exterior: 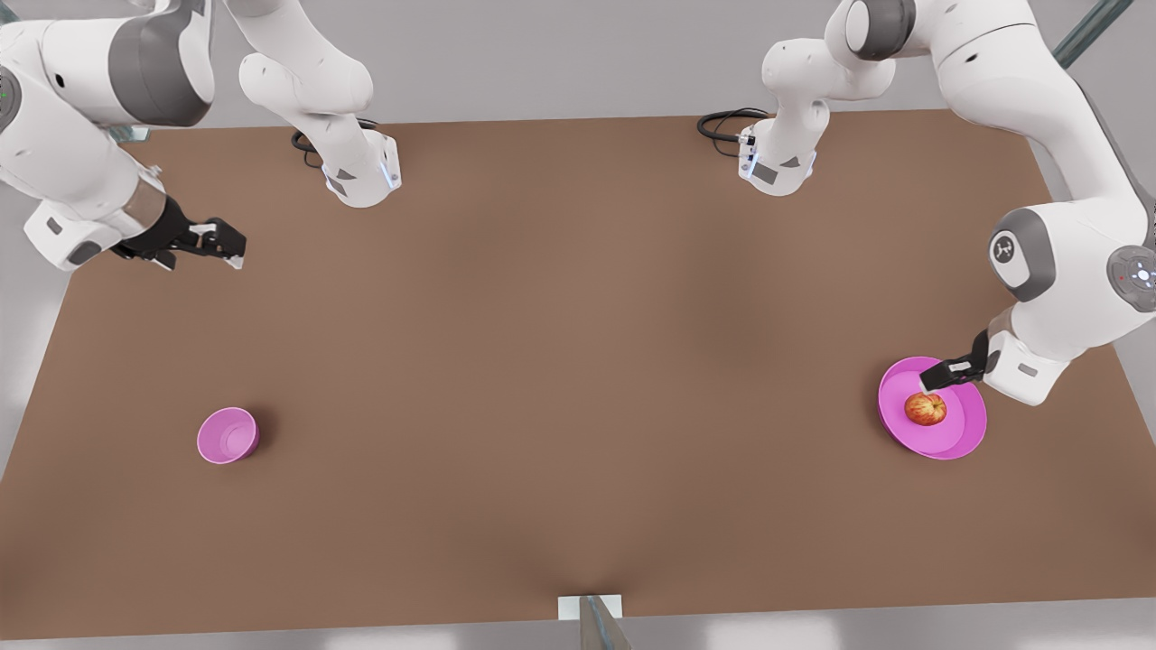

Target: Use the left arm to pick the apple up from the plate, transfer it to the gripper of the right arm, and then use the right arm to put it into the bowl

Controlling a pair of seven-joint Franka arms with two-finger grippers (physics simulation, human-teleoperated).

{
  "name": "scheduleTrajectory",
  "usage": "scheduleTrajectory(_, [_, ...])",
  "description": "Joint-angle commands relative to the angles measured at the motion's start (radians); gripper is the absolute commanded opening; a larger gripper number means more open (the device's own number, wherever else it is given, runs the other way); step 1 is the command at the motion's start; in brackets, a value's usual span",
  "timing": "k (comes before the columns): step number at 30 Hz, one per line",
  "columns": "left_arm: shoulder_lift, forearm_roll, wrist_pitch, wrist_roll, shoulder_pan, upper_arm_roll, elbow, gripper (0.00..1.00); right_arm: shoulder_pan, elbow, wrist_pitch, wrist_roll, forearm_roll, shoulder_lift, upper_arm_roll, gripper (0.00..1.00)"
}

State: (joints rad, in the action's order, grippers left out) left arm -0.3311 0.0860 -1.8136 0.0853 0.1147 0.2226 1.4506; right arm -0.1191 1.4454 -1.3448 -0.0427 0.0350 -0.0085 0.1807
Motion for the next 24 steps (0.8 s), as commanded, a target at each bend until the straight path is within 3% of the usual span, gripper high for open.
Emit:
scheduleTrajectory(1, [0.001, -0.002, 0.002, 0.001, 0.003, 0.000, 0.001, 1.00, 0.044, 0.001, -0.001, -0.003, -0.007, 0.004, -0.006, 1.00])
scheduleTrajectory(7, [-0.043, 0.006, -0.157, -0.237, -0.142, 0.003, 0.208, 1.00, 0.042, 0.007, -0.005, -0.003, -0.009, 0.028, -0.006, 1.00])
scheduleTrajectory(9, [-0.055, 0.006, -0.334, -0.249, -0.145, 0.003, 0.315, 1.00, 0.042, 0.021, -0.014, -0.003, -0.009, 0.028, -0.006, 1.00])
scheduleTrajectory(17, [-0.212, 0.061, -0.587, -0.331, -0.237, 0.003, 0.344, 1.00, 0.044, 0.043, -0.034, -0.003, -0.009, 0.033, -0.004, 1.00])
scheduleTrajectory(24, [-0.289, 0.121, -0.647, -0.331, -0.236, 0.001, 0.340, 1.00, 0.044, 0.058, -0.037, -0.003, -0.009, 0.033, -0.004, 1.00])
